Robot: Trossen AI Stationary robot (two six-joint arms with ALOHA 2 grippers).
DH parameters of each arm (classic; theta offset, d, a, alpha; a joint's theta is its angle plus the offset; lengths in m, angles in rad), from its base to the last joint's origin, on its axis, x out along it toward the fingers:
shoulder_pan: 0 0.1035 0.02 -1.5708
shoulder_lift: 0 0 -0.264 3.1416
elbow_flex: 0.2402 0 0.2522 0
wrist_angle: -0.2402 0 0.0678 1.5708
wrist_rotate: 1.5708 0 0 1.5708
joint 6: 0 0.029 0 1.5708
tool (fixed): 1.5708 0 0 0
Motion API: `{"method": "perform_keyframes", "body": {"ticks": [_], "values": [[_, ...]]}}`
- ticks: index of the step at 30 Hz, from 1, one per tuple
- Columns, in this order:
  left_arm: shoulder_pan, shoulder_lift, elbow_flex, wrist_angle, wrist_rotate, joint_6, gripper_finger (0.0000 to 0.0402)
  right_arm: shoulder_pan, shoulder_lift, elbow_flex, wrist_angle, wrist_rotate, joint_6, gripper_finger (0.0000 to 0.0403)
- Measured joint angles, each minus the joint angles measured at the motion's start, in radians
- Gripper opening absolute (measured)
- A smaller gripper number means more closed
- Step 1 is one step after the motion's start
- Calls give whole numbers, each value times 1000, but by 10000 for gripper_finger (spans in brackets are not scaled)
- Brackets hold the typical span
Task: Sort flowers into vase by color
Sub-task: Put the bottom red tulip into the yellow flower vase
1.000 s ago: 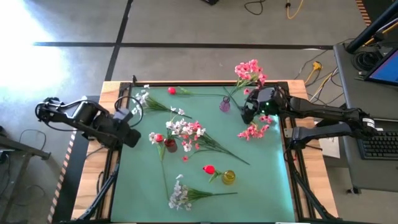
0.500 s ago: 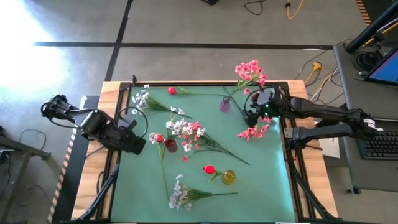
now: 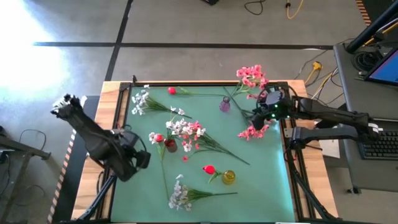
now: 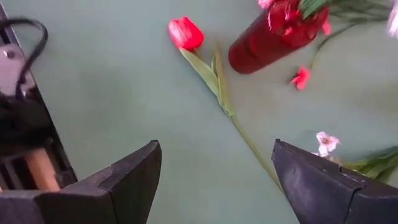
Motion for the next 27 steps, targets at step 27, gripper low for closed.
{"method": "perform_keyframes", "body": {"ticks": [27], "values": [[-15,512,0,363,-32,-26,289,0,-52,0,0,-109,26,272]]}}
